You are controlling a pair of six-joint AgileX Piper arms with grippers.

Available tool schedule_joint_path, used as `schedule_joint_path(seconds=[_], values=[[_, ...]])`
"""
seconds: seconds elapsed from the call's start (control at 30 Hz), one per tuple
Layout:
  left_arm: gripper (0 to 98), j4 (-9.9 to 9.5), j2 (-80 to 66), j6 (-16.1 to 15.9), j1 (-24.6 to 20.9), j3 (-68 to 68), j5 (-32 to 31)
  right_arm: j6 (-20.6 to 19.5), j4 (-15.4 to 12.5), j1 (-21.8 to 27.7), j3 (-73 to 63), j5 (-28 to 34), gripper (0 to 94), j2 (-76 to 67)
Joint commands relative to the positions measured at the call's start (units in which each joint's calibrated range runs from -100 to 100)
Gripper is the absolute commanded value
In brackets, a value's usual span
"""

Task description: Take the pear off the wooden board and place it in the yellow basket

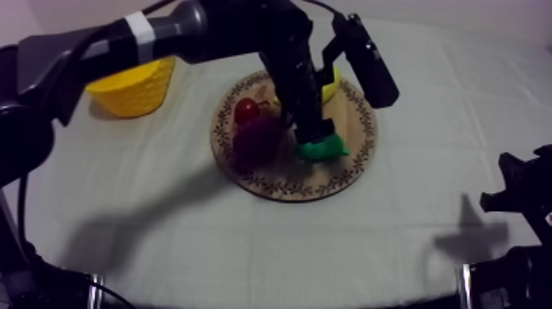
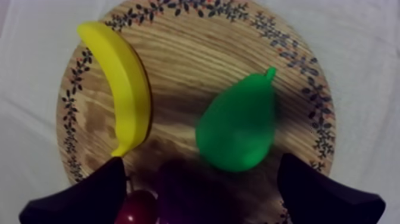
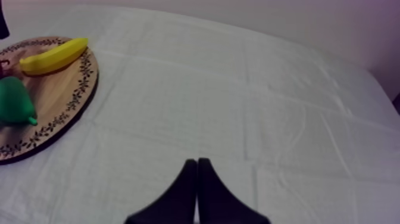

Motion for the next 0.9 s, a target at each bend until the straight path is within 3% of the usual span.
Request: schedule_joint_path(seconds=[0.0,0.2,0.33,0.67,0.87], values=[[95.5,-0.2,3.3,0.2,0.0,-3.8,4.2,0.0,0.0,0.0,0.0,0.0,0.3,0.0],[92.8,-0.63,9.6,1.2,0.0,-10.7,12.7,0.0,0.0,0.0,0.0,0.0,0.3,0.0],[85.0,-0.98,12.9,2.1,0.3,-14.5,16.9,0.0,0.0,0.0,0.0,0.0,0.3,0.0],[54.8,-4.07,17.7,5.4,2.1,-20.6,21.2,0.0,0.0,0.0,0.0,0.0,0.3,0.0],[48.8,-5.66,16.6,6.9,2.6,-21.2,22.1,0.0,0.0,0.0,0.0,0.0,0.3,0.0]])
